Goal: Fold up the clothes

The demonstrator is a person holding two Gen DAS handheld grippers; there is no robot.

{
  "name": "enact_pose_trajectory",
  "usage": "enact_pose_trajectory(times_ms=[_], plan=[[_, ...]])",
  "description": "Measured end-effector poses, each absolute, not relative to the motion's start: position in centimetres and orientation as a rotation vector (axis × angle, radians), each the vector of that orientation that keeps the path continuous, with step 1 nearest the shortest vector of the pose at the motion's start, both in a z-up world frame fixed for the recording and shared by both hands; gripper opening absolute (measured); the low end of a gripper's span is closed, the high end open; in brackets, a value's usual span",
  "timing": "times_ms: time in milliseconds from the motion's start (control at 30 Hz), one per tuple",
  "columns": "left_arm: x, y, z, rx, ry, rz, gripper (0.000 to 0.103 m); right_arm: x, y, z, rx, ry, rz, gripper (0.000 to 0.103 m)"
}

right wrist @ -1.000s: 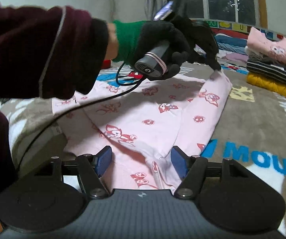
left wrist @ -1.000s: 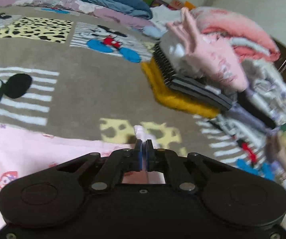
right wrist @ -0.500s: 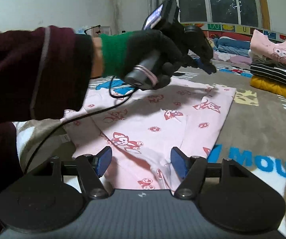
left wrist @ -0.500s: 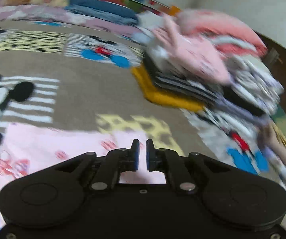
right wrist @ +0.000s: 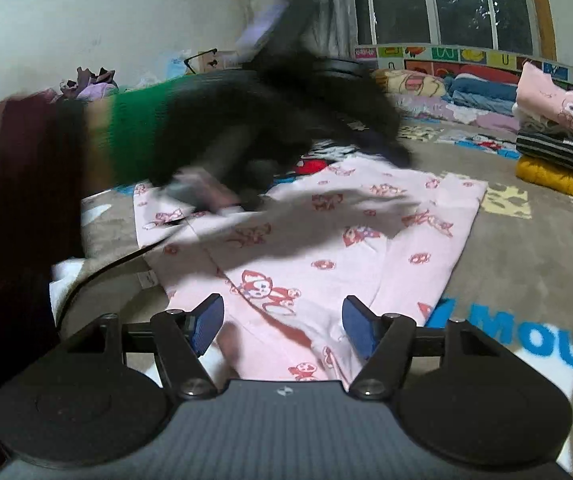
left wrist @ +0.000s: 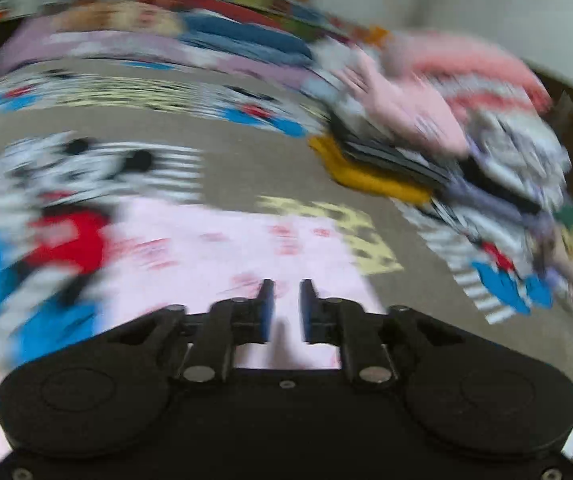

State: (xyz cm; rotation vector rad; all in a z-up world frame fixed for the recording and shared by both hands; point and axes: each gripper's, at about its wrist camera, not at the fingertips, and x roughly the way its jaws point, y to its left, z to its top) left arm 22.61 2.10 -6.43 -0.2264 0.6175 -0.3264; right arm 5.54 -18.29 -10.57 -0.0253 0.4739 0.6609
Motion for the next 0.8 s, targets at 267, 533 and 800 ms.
enact_pose_trajectory(times_ms=[267,533,800], plan=[[13.6,16.4,-6.6,-0.631,0.538,-0.030,0.042,5.4,-18.1,-10.4,-0.042,0.476,0.639,0.066],[12.2,19.2,-10.1,-0.862,0.590,-0.027,0.042,5.4,-18.0,-11.4,-0.043,0.502,0.582,0.066],[13.6,17.0,-10.8,-0.784,0.580,-0.040,0.037,5.4,-18.2,-11.6,-0.023,0.503,0.579,0.067]])
